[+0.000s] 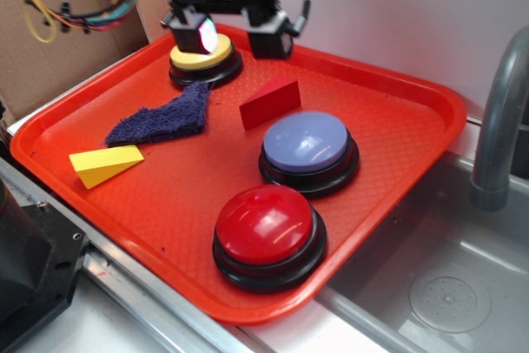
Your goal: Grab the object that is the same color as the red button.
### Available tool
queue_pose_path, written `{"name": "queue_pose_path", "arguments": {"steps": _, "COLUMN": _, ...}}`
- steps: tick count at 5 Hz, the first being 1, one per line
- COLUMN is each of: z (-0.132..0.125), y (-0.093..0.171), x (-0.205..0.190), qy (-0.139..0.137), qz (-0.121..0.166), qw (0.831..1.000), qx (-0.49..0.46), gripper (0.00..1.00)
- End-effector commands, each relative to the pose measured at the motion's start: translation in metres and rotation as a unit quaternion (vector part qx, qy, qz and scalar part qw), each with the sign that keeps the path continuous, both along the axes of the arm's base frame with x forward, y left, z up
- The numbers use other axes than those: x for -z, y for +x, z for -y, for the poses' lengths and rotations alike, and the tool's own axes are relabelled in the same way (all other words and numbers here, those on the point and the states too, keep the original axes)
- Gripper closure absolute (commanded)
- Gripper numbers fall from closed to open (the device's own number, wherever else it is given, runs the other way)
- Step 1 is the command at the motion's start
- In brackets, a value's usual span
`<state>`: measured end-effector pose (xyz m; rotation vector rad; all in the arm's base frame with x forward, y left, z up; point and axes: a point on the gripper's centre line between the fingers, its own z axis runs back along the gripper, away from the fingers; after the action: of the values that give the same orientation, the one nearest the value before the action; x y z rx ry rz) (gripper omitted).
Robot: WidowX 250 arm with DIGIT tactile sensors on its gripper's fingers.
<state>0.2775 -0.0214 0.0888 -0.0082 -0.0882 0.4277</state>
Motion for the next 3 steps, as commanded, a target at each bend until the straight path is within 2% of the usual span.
{"name": "queue_pose_path", "arguments": {"steps": 1, "z": -0.007, "y": 0.048, "x": 0.028, "qy": 0.006, "qz": 0.019, "qw": 1.000, "qx": -0.019, "gripper": 0.00}}
{"name": "queue_pose_path", "arguments": {"steps": 2, "z": -0.012, "y": 0.052, "x": 0.044, "qy": -0.002, "qz": 0.010, "qw": 0.999, "qx": -0.033, "gripper": 0.00}}
{"name": "queue_pose_path", "arguments": {"steps": 3, "z": -0.014, "y": 0.053, "x": 0.055, "qy": -0.002, "qz": 0.006, "qw": 0.999, "qx": -0.040, "gripper": 0.99}}
